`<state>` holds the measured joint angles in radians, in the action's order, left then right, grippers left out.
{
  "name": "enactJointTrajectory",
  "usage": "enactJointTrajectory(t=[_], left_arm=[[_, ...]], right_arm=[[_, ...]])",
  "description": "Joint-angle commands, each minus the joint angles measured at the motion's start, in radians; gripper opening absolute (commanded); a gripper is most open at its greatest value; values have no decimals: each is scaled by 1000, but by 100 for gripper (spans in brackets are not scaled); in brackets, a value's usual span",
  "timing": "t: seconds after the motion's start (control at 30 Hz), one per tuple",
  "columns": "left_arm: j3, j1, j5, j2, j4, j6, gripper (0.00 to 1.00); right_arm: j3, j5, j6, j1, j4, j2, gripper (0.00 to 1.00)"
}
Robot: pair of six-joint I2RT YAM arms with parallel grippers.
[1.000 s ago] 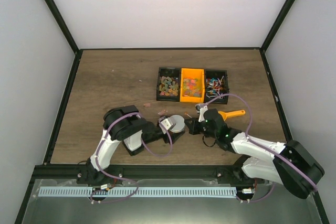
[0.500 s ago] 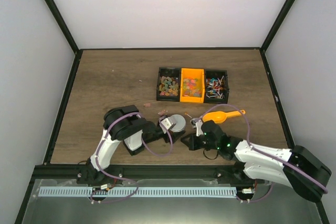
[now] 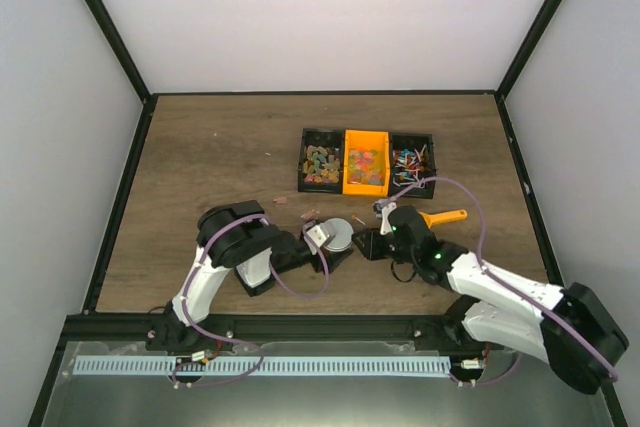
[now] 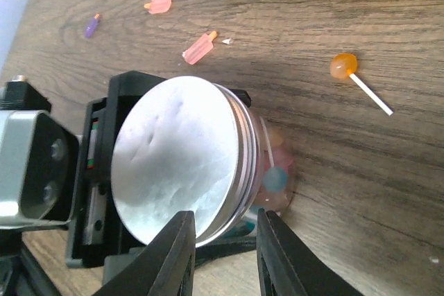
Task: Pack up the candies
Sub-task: Screw the bottle lid onto the packing bottle.
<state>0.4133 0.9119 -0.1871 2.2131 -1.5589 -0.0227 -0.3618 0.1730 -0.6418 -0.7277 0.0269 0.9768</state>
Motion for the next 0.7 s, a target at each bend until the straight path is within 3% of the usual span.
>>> enactJointTrajectory(t=[0.0, 0.67], left_arm=[[-73, 10, -99, 235, -215, -298, 84], [-77, 9, -109, 240, -216, -301, 85]], right_arm=[[-54, -1, 80, 29, -26, 93, 26], [-98, 79, 128, 50, -171, 280, 25]])
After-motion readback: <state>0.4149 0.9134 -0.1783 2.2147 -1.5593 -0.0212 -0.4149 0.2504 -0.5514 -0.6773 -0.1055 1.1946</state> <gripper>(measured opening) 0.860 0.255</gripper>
